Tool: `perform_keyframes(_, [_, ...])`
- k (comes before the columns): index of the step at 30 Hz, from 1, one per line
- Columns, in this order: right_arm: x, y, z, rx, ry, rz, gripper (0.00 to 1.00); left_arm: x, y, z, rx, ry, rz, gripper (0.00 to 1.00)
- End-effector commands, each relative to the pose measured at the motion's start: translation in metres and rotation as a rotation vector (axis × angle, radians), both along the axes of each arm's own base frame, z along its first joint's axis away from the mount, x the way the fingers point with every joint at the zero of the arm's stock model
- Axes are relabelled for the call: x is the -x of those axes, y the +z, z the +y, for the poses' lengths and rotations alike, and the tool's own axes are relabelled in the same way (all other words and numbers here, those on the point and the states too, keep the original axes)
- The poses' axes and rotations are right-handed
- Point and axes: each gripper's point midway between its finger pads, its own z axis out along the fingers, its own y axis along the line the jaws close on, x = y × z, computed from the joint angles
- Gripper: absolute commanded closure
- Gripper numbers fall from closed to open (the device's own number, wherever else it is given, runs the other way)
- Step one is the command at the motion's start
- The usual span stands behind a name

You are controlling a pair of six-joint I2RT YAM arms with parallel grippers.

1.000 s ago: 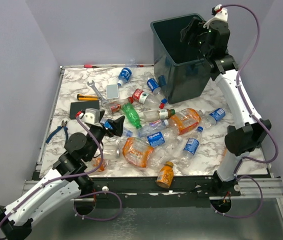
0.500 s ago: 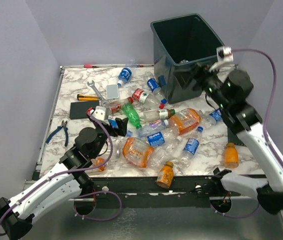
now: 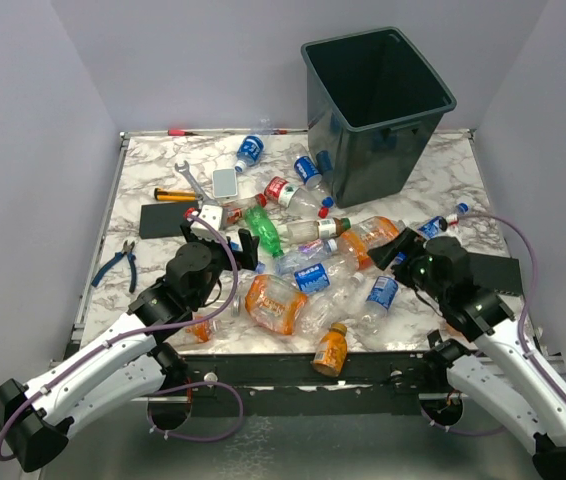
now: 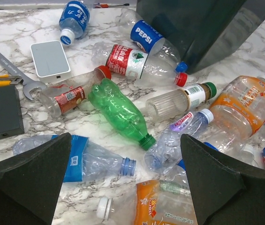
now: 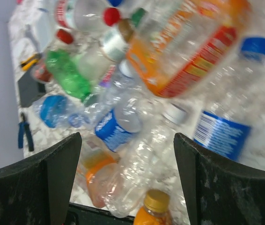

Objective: Put the plastic bottles in the bin
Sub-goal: Place the plastic bottle in the trash bin, then pick up the plastic bottle at the center of the board.

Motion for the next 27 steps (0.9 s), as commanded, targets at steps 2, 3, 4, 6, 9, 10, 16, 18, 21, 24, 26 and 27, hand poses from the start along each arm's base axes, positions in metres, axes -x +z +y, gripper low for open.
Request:
perform_keyframes(2, [0.028, -0.061, -0.05, -0.014, -0.328, 0.215, 0.16, -0.001, 0.011, 0.005, 0.018, 0.03, -0.011, 0.01])
perform_keyframes(3, [0.029, -0.067, -0.053, -0.017, -0.352, 0.223, 0.16, -0.001, 0.012, 0.004, 0.019, 0.024, -0.012, 0.01])
perform_keyframes(4, [0.031, -0.073, -0.055, -0.017, -0.367, 0.241, 0.16, 0.0, 0.012, 0.004, 0.02, 0.022, -0.014, 0.01])
perform_keyframes(6, [0.034, -0.087, -0.057, -0.01, -0.396, 0.29, 0.16, 0.001, 0.013, 0.005, 0.023, 0.02, -0.017, 0.01])
perform_keyframes(9, [0.036, -0.107, -0.063, 0.016, -0.454, 0.35, 0.15, 0.003, 0.014, 0.005, 0.032, 0.014, -0.022, 0.01])
perform_keyframes(10, [0.034, -0.112, -0.063, 0.02, -0.463, 0.353, 0.15, 0.004, 0.014, 0.004, 0.034, 0.005, -0.022, 0.01])
perform_keyframes(16, [0.023, -0.135, -0.052, 0.034, -0.425, 0.376, 0.16, 0.008, 0.015, -0.004, 0.043, -0.044, -0.018, 0.01])
perform_keyframes(18, [0.024, -0.144, -0.049, 0.049, -0.413, 0.401, 0.16, 0.009, 0.015, -0.006, 0.044, -0.059, -0.015, 0.01])
perform_keyframes(21, [0.025, -0.153, -0.048, 0.062, -0.398, 0.415, 0.16, 0.01, 0.016, -0.008, 0.05, -0.074, -0.016, 0.01])
perform_keyframes(24, [0.024, -0.159, -0.045, 0.058, -0.379, 0.406, 0.2, 0.011, 0.016, -0.008, 0.048, -0.079, -0.02, 0.01])
perform_keyframes(26, [0.024, -0.16, -0.044, 0.056, -0.367, 0.4, 0.22, 0.011, 0.016, -0.009, 0.047, -0.083, -0.02, 0.01])
perform_keyframes(27, [0.023, -0.161, -0.043, 0.056, -0.359, 0.397, 0.24, 0.011, 0.016, -0.009, 0.046, -0.084, -0.021, 0.01])
